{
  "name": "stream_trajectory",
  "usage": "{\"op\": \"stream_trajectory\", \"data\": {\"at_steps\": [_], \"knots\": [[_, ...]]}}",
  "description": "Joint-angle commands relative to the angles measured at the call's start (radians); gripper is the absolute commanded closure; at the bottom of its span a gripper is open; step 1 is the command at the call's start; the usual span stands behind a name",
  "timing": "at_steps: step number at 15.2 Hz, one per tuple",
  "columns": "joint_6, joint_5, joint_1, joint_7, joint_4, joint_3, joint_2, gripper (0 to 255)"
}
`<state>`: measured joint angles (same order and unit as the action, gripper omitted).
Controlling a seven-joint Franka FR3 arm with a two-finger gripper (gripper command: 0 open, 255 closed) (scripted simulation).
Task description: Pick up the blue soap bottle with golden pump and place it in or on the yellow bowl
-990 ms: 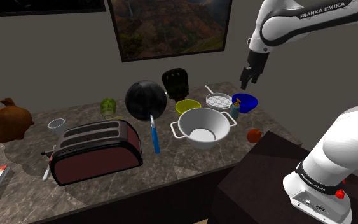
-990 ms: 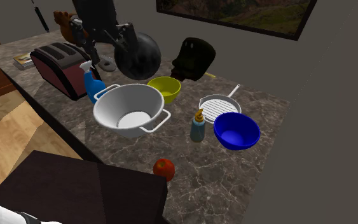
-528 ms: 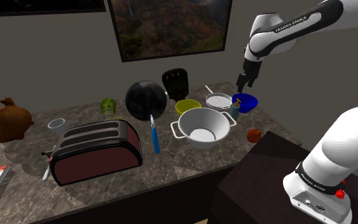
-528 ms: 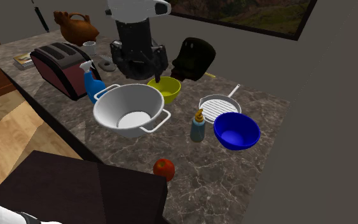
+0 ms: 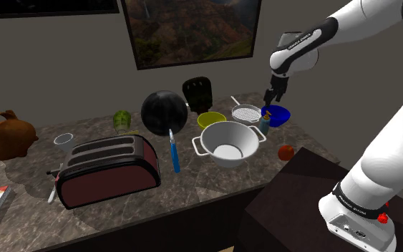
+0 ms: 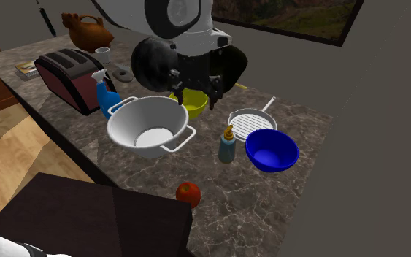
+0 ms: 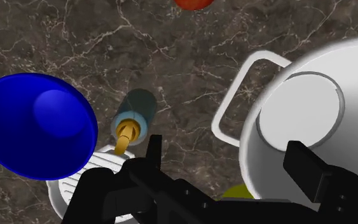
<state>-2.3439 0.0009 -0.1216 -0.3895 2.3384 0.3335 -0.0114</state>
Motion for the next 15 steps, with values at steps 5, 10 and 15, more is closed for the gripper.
{"op": "stream_trajectory", "data": {"at_steps": [5,10,15], "knots": [[-0.085,0.111,-0.047,-0.121,-0.138,0.013,0.240,0],[-0.113,0.192,-0.117,-0.202,-0.290,-0.008,0.432,0],[-0.153,0.218,-0.137,-0.222,-0.310,-0.026,0.496,0]]}}
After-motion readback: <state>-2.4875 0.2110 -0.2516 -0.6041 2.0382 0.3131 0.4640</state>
